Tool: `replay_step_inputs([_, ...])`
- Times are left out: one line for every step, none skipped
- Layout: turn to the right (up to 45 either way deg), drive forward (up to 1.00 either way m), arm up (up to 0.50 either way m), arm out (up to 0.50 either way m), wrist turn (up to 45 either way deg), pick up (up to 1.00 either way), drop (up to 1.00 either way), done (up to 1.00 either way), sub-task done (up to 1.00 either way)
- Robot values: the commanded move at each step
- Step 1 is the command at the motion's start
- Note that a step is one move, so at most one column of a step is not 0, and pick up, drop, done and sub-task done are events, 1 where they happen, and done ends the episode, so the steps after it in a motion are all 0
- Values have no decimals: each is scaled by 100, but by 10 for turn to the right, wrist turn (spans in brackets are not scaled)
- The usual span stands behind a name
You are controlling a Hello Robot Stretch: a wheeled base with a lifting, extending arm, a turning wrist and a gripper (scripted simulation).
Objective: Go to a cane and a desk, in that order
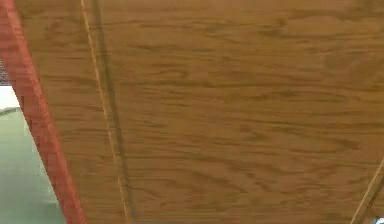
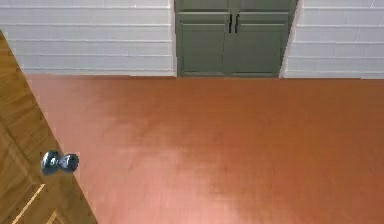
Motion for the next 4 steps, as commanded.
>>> replay_step_inputs([-450, 0, 0, 0, 0, 0, 0, 0, 0])
replay_step_inputs([-330, 0, 0, 0, 0, 0, 0, 0, 0])
replay_step_inputs([0, 100, 0, 0, 0, 0, 0, 0, 0])
replay_step_inputs([0, 100, 0, 0, 0, 0, 0, 0, 0])
